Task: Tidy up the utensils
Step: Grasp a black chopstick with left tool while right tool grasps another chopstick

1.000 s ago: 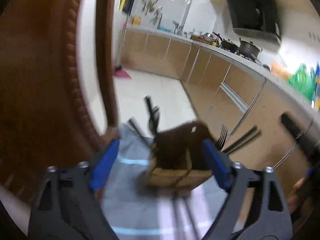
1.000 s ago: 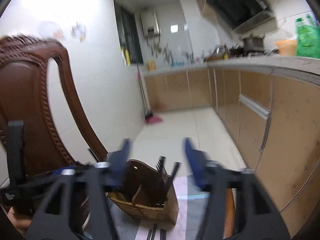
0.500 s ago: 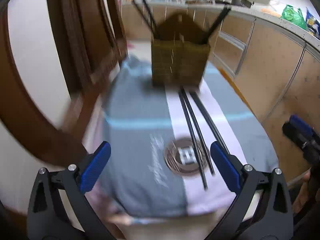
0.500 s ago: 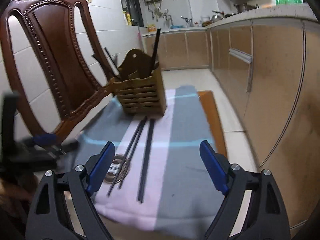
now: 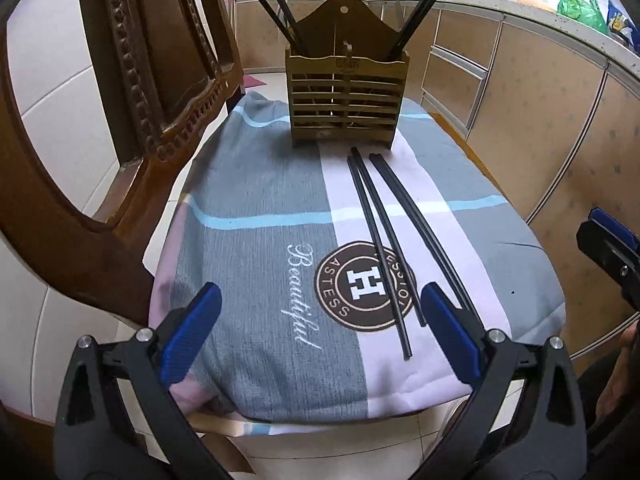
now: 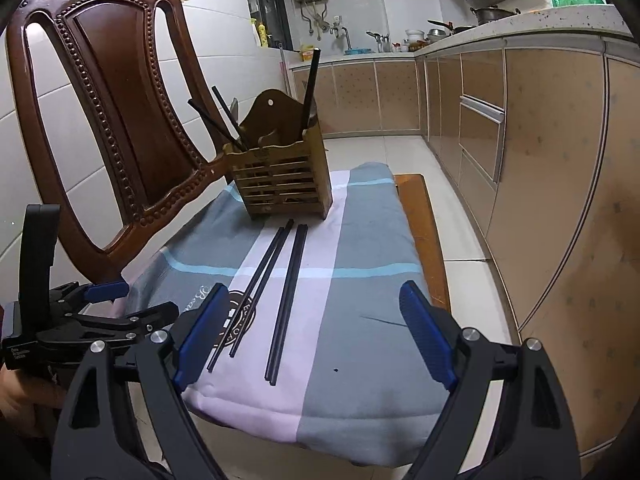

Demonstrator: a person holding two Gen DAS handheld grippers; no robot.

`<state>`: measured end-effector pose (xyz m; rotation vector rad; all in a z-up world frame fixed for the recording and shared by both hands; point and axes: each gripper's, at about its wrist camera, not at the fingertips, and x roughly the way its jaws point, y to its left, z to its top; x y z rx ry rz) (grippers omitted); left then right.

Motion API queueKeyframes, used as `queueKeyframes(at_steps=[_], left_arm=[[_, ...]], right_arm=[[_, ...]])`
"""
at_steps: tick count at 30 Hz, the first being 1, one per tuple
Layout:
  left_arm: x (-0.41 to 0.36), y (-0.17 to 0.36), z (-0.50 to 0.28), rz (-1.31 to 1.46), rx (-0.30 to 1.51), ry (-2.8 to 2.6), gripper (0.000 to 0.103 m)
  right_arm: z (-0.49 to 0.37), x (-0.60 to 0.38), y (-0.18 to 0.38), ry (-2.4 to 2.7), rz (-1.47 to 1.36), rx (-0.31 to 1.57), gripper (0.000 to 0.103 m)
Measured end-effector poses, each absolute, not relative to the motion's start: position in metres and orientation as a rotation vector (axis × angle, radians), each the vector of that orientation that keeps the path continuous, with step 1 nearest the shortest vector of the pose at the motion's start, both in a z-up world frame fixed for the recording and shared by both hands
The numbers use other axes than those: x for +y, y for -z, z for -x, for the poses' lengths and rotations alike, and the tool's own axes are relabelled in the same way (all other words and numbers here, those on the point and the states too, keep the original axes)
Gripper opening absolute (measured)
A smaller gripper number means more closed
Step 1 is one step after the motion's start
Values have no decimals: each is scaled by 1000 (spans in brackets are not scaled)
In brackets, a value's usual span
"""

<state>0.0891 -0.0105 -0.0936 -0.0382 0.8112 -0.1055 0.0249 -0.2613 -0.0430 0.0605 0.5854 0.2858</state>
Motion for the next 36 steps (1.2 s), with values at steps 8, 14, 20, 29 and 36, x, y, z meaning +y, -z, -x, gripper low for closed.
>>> queueKeyframes(at_steps=[8, 14, 20, 29, 36], left_arm=[[-14, 100, -95, 25, 839, 106, 98], [-25, 112, -112, -4, 878, 112, 98], [-41, 123, -145, -39, 913, 119, 91], [-47, 143, -193, 23, 1004, 131, 46], [-28, 151, -209, 108, 1046, 127, 7]], right_arm=[[-24, -261, 41, -294, -72, 575, 85], [-29, -258, 44, -291, -63, 598, 85], [-33, -260, 45, -291, -90, 615, 85], [-38, -269, 49, -299, -128, 637, 85], [-41, -267, 53, -289, -122, 652, 85]])
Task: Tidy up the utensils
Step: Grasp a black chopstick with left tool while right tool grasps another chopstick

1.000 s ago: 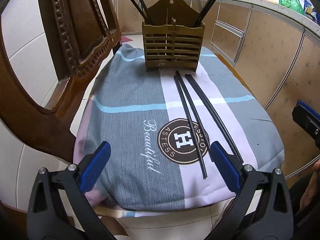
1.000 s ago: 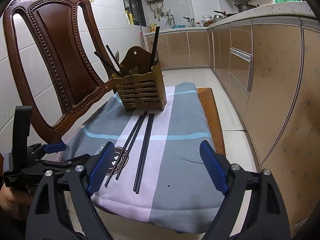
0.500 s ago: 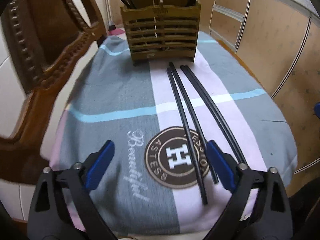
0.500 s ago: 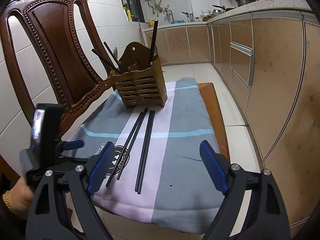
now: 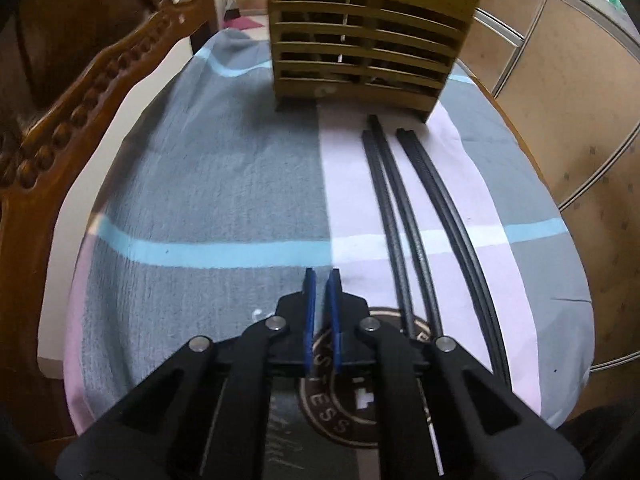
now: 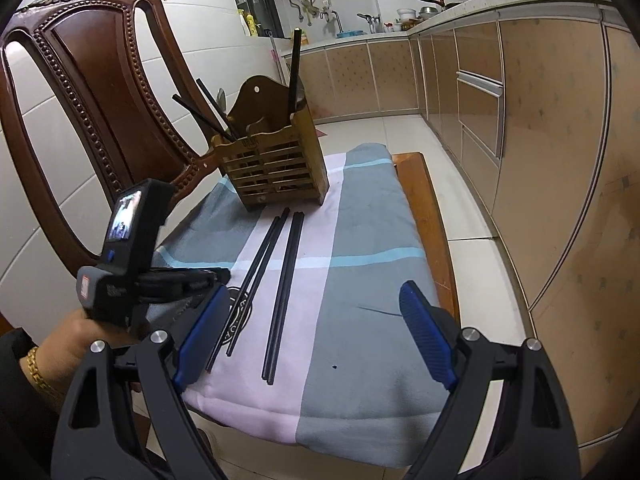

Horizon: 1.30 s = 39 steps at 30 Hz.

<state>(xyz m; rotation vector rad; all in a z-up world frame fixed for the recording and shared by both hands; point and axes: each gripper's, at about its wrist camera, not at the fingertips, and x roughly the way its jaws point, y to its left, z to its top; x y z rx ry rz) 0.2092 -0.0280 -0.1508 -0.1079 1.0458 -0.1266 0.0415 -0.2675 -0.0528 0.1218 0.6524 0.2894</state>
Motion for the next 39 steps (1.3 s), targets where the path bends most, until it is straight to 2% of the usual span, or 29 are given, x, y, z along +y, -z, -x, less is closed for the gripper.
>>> queueKeyframes(at_steps=[2, 4, 5, 8, 10, 15, 17, 19, 22, 30, 34, 36, 37, 39], left_arm=[[-27, 145, -206, 139, 1013, 160, 12], [-35, 137, -199, 122, 961, 198, 44], [-38, 135, -199, 108, 949, 200, 47], [-48, 140, -202, 81, 974, 214, 47], [-53, 149, -206, 63, 998, 203, 41], [-62, 160, -210, 14, 1005, 200, 40], [-56, 164, -214, 9, 1000, 176, 30], [-51, 164, -215, 16, 1006, 151, 12], [-39, 163, -208, 18, 1023, 121, 6], [-12, 165, -160, 20, 1030, 67, 6], [0, 160, -165, 69, 1002, 86, 15], [4, 153, -174, 86, 979, 74, 15], [5, 149, -182, 85, 979, 77, 15], [0, 149, -198, 66, 996, 96, 15]], right_arm=[[-42, -266, 52, -291, -125, 653, 85], [-41, -264, 52, -297, -123, 653, 85], [-41, -262, 52, -302, -122, 654, 85], [-40, -258, 53, -311, -108, 656, 85], [-41, -258, 54, -312, -107, 659, 85], [-42, -265, 55, -304, -123, 667, 85], [-42, -266, 55, -305, -131, 670, 85], [-42, -266, 55, -304, -127, 669, 85], [-43, -265, 56, -303, -125, 672, 85], [-40, -257, 57, -334, -106, 682, 85], [-49, -238, 55, -391, -96, 709, 85], [-61, -222, 51, -414, -67, 722, 84], [-68, -213, 50, -423, -48, 725, 82], [-90, -197, 51, -435, -21, 753, 68]])
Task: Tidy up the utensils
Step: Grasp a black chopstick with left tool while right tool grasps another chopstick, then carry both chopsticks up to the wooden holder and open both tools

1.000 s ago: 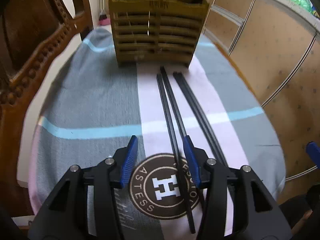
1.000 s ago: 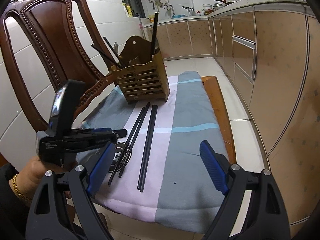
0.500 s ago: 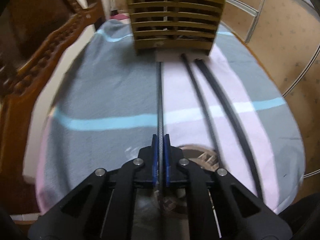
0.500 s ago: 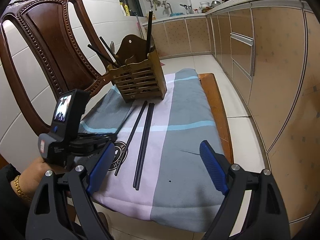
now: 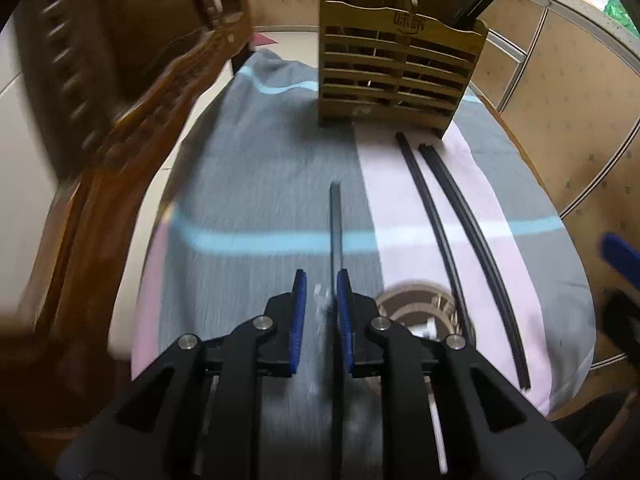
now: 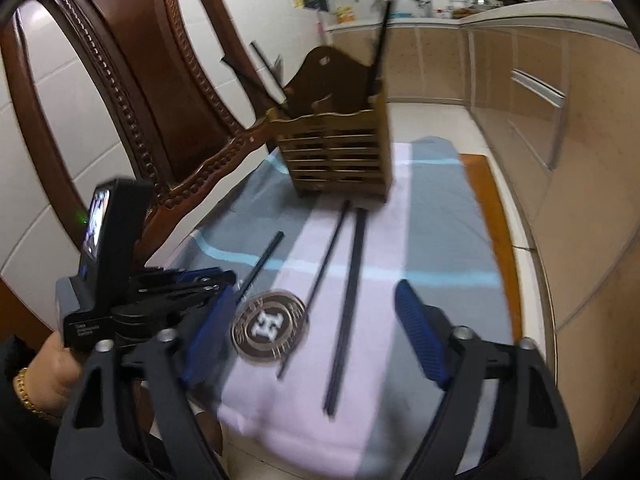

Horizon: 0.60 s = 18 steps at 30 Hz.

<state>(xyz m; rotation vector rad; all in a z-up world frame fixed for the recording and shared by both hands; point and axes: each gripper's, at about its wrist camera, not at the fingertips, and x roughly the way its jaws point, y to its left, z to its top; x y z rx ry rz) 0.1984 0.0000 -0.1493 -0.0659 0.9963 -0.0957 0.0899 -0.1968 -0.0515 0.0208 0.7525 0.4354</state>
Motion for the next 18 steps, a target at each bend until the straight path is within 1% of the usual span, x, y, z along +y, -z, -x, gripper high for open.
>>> queueKeyframes(at_steps=[1, 3, 6, 10, 11, 12, 13, 18], left_arm=[[-6, 151, -206, 47, 1011, 106, 15], [-13, 156, -219, 18, 1030, 111, 15], [-18, 169, -239, 2, 1069, 99, 16], [-7, 163, -251, 35, 1074, 99, 15], [-5, 161, -254, 40, 1074, 100, 14], [-3, 160, -256, 42, 1073, 102, 11], [0, 158, -258, 49, 1071, 106, 9], [7, 148, -261, 68, 1068, 129, 7]], right_arm=[[-106, -189, 57, -434, -22, 790, 64], [-132, -179, 67, -433, -45, 857, 52], [-164, -163, 82, -419, -64, 921, 44], [-199, -148, 100, -373, -68, 984, 35], [-209, -146, 105, -358, -64, 1005, 29], [-215, -145, 109, -349, -63, 1019, 24], [-222, -144, 112, -342, -67, 1030, 23], [-255, -134, 124, -308, -48, 1065, 19]])
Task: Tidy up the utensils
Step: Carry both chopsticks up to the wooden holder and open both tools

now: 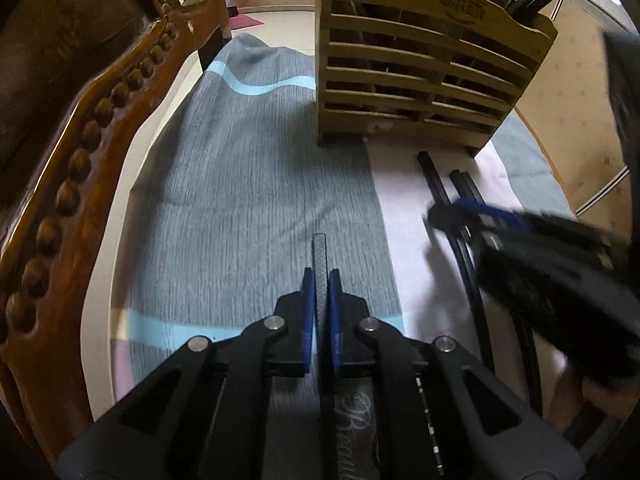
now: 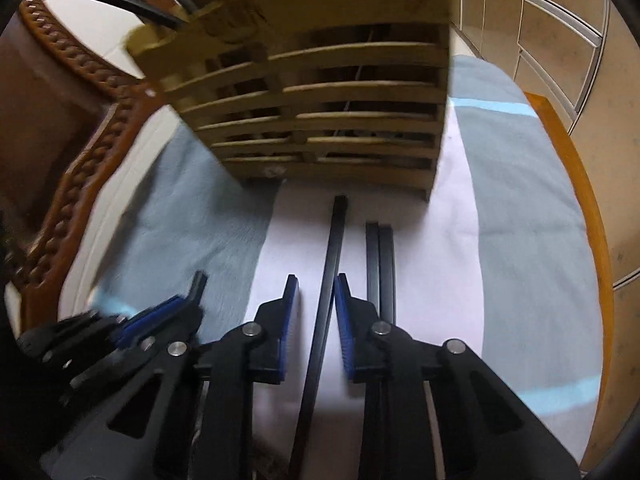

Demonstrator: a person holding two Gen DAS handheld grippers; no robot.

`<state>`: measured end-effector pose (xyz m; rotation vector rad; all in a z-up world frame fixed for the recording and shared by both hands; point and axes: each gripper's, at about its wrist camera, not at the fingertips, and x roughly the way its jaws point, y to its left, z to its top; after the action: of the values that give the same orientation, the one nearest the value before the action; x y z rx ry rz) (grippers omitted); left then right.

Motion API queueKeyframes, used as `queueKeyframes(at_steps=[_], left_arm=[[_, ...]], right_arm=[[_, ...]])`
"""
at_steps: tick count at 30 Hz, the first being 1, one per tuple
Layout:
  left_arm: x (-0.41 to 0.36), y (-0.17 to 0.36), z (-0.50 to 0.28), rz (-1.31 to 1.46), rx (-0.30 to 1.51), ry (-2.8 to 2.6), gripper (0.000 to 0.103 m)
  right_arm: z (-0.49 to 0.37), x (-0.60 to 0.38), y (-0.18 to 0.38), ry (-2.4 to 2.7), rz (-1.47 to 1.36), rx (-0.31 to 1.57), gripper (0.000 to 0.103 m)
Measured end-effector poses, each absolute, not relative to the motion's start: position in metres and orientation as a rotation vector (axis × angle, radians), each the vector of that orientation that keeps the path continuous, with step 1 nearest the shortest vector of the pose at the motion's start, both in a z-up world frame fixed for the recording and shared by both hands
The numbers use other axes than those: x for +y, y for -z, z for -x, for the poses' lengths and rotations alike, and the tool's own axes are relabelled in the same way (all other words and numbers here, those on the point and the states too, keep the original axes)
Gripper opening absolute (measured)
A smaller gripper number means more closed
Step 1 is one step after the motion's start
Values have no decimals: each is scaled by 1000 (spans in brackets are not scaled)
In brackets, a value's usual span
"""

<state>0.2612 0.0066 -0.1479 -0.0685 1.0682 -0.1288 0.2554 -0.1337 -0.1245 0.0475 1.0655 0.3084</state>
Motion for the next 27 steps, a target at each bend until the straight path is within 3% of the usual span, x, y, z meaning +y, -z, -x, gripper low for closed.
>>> queueKeyframes(at_steps=[4, 6, 11, 27], left_arm=[[8, 142, -260, 77, 1061, 125, 7], [9, 141, -258, 75, 1058, 125, 7], [17, 119, -246, 70, 1023, 106, 6], [23, -49, -148, 53, 719, 128, 6]], right_arm=[[-281, -122, 124, -276, -20, 1067, 18], [-290, -119, 123, -253, -3, 1066, 9], [-282, -129, 111, -273, -29, 1048, 8], [-118, -208, -60, -459, -130, 669, 7]])
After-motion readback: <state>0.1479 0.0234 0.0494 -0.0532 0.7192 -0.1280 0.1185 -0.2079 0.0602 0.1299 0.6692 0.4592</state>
